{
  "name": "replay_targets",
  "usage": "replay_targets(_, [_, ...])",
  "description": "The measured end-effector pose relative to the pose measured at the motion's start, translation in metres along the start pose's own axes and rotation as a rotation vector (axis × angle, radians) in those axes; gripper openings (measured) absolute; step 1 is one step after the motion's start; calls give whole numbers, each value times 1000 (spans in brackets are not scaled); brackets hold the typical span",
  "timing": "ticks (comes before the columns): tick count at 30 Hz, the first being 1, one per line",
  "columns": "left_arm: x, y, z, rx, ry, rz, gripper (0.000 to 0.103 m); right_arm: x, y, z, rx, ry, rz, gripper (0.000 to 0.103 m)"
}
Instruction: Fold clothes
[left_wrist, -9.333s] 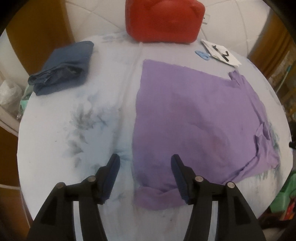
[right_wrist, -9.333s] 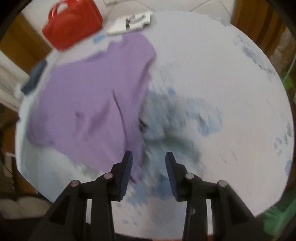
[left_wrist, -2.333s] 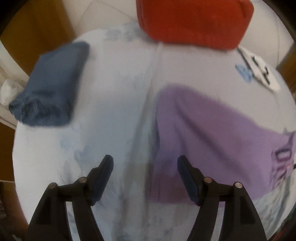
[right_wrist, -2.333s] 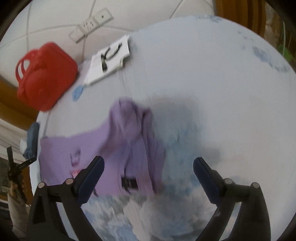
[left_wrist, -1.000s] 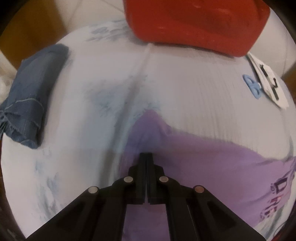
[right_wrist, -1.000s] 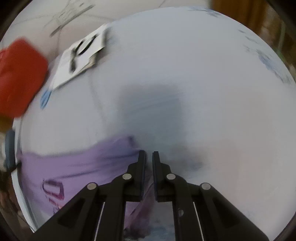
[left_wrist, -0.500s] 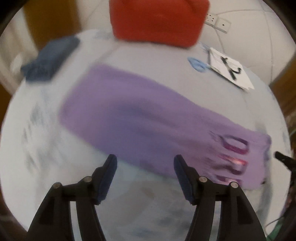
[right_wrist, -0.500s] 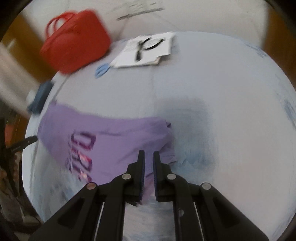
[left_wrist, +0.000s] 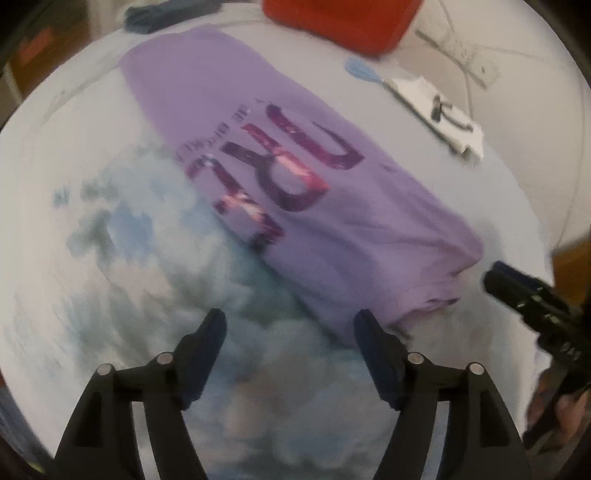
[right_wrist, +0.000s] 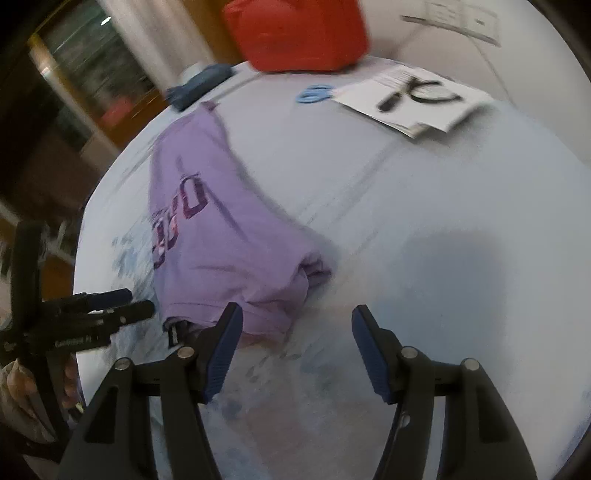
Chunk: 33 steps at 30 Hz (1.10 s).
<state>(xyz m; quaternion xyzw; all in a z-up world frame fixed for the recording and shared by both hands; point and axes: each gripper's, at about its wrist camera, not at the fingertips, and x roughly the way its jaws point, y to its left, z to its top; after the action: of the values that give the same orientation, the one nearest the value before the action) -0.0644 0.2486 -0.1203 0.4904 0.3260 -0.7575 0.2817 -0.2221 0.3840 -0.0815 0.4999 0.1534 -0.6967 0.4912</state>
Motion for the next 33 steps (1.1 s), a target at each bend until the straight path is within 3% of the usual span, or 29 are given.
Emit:
replay_targets(9, [15,-36,-19,-73,-87,70,77,21,-10,20,-181,28,91,61])
replay_targets(14, [25,-56,-19,-16,-121,178,77,39,-9,23,-244,40,111,61])
replay_targets(19, [28,-57,-15,-3,-122,194,77,52,-3,22,-298,29,110,62])
replay_targets(21, [26,-57,-13,16,-121,195,66,52,0,20,-330,17,81,62])
replay_targets(22, [24,-57,-12,26,-121,195,43,53,2,19,-344,11,57,61])
replay_targets(23, [22,-56,-10,32,-120,190,28,53,4,18,-359,5,34,52])
replay_targets(24, [17,-53,-7,31,-119,180,24,53,5,17,-363,4,9,42])
replay_targets(25, [13,-50,-5,31,-118,170,16,52,2,20,-334,17,36,36])
replay_targets(26, [8,-47,-2,30,-116,160,13,52,-1,23,-300,34,72,15])
replay_targets(33, [-37,-22,38,36,-168,101,10,25,20,59,-252,-44,130,13])
